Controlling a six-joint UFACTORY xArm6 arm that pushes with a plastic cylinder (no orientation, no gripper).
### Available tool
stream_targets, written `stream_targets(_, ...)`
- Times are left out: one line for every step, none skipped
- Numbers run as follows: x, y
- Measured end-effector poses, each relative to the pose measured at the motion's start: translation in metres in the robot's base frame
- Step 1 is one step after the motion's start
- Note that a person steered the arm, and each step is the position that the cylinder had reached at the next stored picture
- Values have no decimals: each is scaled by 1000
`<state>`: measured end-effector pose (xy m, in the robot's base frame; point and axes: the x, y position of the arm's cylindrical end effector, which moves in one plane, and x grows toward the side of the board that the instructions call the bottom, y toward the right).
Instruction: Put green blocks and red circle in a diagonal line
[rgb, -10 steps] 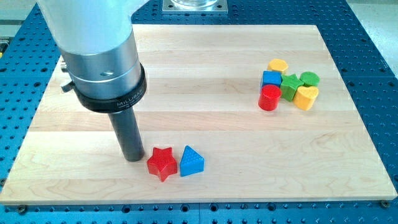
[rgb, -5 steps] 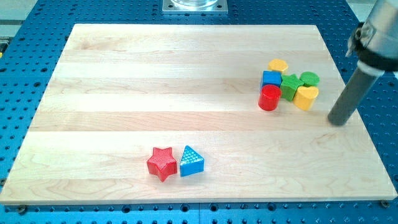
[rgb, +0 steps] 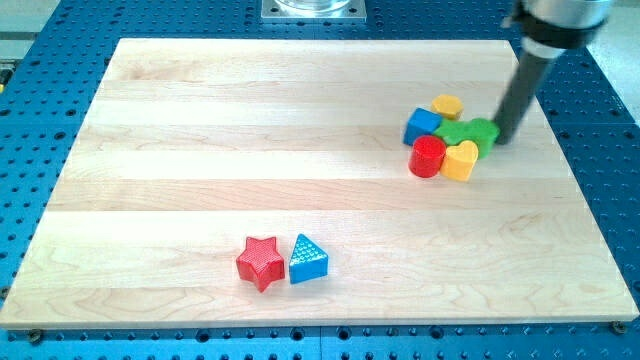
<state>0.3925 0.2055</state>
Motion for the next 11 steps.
stream_targets(0, -48)
stream_targets(-5, -26)
stream_targets(-31, -52)
stream_targets(-38, -105)
stream_targets(-40, -116)
stream_targets(-47, -43)
stream_targets(-34, 21)
stream_targets(-10, 9)
stream_targets(21, -12)
stream_targets(33, -25)
stream_targets(35, -35)
